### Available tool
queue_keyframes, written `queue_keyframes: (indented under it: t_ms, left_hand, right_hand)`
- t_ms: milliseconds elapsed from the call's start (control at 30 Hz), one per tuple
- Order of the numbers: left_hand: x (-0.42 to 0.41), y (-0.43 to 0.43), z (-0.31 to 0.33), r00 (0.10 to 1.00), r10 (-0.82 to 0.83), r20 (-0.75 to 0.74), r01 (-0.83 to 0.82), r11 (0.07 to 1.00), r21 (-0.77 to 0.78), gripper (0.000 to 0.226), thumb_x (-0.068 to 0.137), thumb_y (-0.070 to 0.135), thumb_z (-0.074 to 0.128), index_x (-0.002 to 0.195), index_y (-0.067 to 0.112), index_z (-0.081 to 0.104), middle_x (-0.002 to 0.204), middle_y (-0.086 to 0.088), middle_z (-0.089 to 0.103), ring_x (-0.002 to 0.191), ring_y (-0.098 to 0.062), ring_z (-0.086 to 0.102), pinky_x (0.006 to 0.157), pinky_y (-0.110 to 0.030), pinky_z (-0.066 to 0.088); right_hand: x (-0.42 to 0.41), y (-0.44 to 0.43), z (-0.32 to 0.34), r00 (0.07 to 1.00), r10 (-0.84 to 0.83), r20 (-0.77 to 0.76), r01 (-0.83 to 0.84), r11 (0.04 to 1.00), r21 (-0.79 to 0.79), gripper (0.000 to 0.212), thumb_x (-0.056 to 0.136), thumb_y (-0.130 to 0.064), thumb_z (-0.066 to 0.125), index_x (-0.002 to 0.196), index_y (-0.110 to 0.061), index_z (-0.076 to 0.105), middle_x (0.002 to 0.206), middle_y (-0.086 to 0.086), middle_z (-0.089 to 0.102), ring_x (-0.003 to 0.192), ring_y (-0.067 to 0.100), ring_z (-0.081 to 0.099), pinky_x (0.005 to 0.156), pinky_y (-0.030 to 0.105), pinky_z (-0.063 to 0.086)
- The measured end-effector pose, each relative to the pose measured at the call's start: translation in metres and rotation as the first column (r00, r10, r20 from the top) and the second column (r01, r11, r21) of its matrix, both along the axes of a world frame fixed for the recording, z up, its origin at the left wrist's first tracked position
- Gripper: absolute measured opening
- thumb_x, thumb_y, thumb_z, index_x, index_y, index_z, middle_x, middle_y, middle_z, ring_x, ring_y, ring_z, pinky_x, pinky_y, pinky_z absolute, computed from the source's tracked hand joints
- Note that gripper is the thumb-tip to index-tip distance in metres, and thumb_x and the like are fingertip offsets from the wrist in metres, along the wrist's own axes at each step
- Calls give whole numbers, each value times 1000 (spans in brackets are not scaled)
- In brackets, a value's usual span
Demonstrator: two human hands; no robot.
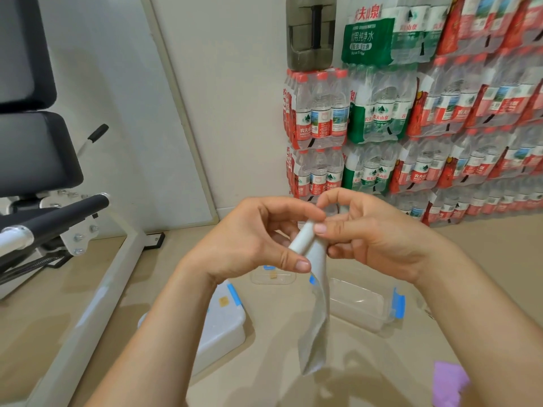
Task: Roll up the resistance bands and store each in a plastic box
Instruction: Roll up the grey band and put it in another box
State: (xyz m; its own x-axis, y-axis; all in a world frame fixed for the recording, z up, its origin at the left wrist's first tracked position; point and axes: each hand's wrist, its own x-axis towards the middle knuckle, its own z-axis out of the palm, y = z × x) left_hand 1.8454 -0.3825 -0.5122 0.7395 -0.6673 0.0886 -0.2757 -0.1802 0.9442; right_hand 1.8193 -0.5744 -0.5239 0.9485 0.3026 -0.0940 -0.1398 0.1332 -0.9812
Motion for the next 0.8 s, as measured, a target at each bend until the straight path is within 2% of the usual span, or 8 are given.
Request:
queue_keyframes:
  t_ms: [67,133,267,400,467,533,633,800]
  left_hand:
    - [-2,0,2,998,36,49,-40,997,63,55,50,-10,85,92,23,72,78,7,65,70,-9,52,59,-17,49]
    - [-5,-1,2,992,58,109,-71,990,125,57,51,-10,85,96,22,70,75,16,66,66,-7,50,57,-15,46]
    - [-8,-4,3,983,87,163,-108,986,128,68,53,-8,86,108,27,64,105,9,70,70,-8,52,65,-19,50]
    - [-6,-6,0,983,161,88,-159,987,-35,80,58,-15,80,118,33,58,111,9,70,77,-14,59,67,-26,55]
    - [-4,-5,-2,973,227,30,-222,968,-118,68,60,-6,81,115,30,61,106,5,70,74,-14,63,69,-25,55]
    - [-3,-4,-2,956,293,-16,-292,947,-137,46,63,14,78,105,24,67,94,0,72,70,-17,66,69,-26,56]
    - [-3,-5,-3,945,321,-61,-325,943,-74,28,71,29,70,93,13,72,72,-3,70,64,-17,67,67,-28,57]
    - [-3,-10,-7,913,401,-69,-407,906,-118,10,81,16,70,89,16,76,66,-2,71,60,-12,63,63,-23,57]
  right_hand:
    - [-1,-1,-1,1000,11,-3,-11,999,-48,37,69,-15,73,100,-15,54,81,11,70,71,17,63,59,23,52]
    - [-1,1,-2,1000,3,6,-3,995,-97,37,67,-20,75,98,-15,56,82,11,70,70,15,64,58,23,52]
    - [0,5,-4,996,-55,67,64,989,-135,38,65,-21,76,98,-13,61,79,9,72,65,11,63,56,22,49]
    - [2,4,-4,983,-154,103,160,986,-52,41,67,-18,74,107,-14,69,85,11,73,69,12,65,56,21,50]
    - [3,3,-4,971,-207,118,210,978,-6,37,69,-15,73,105,-12,71,90,14,73,73,14,66,57,20,52]
    - [5,4,-5,955,-263,134,263,965,20,30,67,-15,73,97,-10,73,88,13,73,76,19,65,62,22,53]
    - [5,5,-6,929,-338,147,338,941,28,31,58,-21,77,88,-13,75,85,14,72,77,30,63,77,39,47]
    - [5,9,-7,917,-364,161,370,929,-4,17,68,-10,78,85,-14,75,90,18,73,79,31,66,90,52,47]
